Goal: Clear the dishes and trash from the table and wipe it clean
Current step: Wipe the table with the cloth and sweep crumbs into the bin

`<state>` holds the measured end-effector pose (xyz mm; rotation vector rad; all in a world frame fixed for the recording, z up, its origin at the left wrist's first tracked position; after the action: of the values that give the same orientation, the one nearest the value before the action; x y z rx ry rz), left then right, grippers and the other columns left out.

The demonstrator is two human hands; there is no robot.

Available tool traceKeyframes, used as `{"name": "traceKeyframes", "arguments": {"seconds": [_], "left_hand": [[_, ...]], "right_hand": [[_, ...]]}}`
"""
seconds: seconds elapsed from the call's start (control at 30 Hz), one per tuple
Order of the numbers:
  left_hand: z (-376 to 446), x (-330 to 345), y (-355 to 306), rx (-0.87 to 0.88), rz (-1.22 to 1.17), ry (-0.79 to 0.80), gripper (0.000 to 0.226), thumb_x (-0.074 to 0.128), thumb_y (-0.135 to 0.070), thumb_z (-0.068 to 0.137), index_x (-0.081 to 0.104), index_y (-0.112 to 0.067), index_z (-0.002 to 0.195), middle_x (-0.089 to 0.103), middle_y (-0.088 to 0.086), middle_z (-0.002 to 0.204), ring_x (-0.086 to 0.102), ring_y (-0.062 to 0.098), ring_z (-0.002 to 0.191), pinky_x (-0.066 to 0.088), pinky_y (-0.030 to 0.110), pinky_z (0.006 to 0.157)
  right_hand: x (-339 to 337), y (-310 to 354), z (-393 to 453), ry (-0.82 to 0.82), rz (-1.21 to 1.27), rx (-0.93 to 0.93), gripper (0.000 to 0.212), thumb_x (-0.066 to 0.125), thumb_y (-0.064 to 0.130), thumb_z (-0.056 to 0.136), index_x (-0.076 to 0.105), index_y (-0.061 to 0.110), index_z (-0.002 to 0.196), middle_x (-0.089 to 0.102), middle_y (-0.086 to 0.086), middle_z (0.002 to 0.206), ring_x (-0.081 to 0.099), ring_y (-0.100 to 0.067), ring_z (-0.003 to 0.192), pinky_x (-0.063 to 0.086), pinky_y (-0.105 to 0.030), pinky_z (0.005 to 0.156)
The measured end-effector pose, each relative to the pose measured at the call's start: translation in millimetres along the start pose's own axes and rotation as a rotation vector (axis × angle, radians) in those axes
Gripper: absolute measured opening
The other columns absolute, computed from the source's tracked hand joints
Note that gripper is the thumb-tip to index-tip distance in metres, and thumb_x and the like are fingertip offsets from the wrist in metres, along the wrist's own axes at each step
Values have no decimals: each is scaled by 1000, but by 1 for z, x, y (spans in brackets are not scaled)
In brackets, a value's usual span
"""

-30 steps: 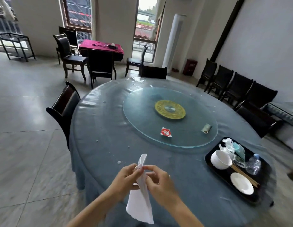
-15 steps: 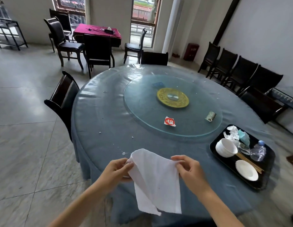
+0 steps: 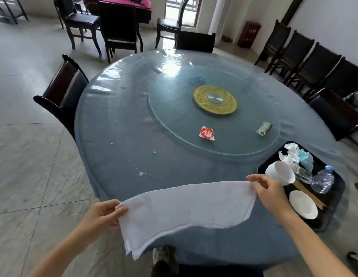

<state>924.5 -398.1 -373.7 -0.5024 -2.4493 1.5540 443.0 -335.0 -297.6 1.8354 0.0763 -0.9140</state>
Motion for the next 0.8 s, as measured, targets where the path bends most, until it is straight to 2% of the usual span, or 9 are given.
{"name": "traceKeyframes", "arguments": {"seconds": [0.13, 0.17, 0.27, 0.4, 0.5, 0.53, 0.67, 0.77, 0.8], "left_hand": [[13, 6, -5, -23, -2, -44, 37, 82, -45, 81, 80, -9, 87, 76, 21, 89, 69, 16, 75, 55, 28, 70], [17, 6, -9, -13, -5, -59, 35, 82, -43, 81, 80, -9, 86, 77, 19, 88, 69, 14, 74, 55, 23, 67], [30, 0, -31, 25, -3, -137, 9, 73, -13, 89, 82, -11, 86, 77, 12, 84, 67, 9, 72, 54, 17, 63], [43, -21, -72, 181, 62, -281, 12, 77, -23, 77, 85, -25, 86, 80, -1, 84, 69, 1, 73, 54, 14, 68], [51, -33, -99, 377, 232, -352, 17, 76, -22, 78, 84, -18, 93, 79, 0, 92, 72, 6, 85, 56, 18, 77], [53, -35, -105, 439, 289, -385, 19, 76, -21, 79, 83, -15, 96, 79, -1, 94, 73, 8, 88, 57, 19, 79], [51, -32, -105, 654, 525, -565, 16, 74, -19, 88, 82, -12, 100, 76, -3, 101, 71, 7, 91, 55, 17, 81], [44, -19, -62, 747, 727, -516, 21, 66, -28, 94, 83, -16, 99, 76, -7, 102, 68, 12, 97, 52, 19, 86], [41, -12, -41, 738, 779, -474, 23, 64, -31, 93, 83, -19, 99, 76, -10, 102, 68, 13, 95, 54, 22, 84]], "right_hand": [[5, 5, 33, 96, -76, -20, 29, 61, 4, 94, 77, 27, 89, 77, 14, 84, 69, -11, 88, 50, -27, 78], [7, 8, 41, 114, -103, -35, 29, 62, 5, 94, 78, 29, 87, 77, 18, 83, 69, -7, 88, 49, -26, 77], [14, 25, 66, 137, -203, -108, 29, 65, 9, 91, 79, 34, 83, 74, 26, 80, 67, 3, 80, 48, -22, 74], [19, 54, 105, 104, -279, -230, 31, 68, 10, 89, 78, 38, 81, 74, 19, 75, 66, 0, 76, 49, -20, 72], [29, 75, 136, 71, -259, -307, 27, 69, 8, 89, 79, 32, 87, 74, 25, 77, 64, 12, 76, 44, -3, 69], [33, 82, 144, 55, -242, -329, 25, 69, 8, 89, 80, 30, 88, 74, 25, 77, 64, 13, 76, 43, -2, 68], [54, 84, 166, 1, -224, -373, 21, 71, 8, 90, 81, 26, 91, 76, 11, 82, 66, -6, 72, 42, -5, 68], [72, 44, 170, 65, -245, -369, 29, 70, 1, 87, 80, 28, 87, 74, 27, 86, 70, -2, 81, 43, 2, 73], [78, 23, 168, 102, -277, -359, 29, 70, -1, 87, 81, 26, 88, 75, 25, 90, 72, -3, 84, 44, 1, 76]]}}
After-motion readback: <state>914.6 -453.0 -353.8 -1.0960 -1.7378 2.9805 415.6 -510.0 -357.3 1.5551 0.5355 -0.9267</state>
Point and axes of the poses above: each hand's wrist, its own z-axis towards the middle knuckle, its own x-axis out of the palm, y = z × x, the point moved 4 cm from there along z, towards the middle knuckle
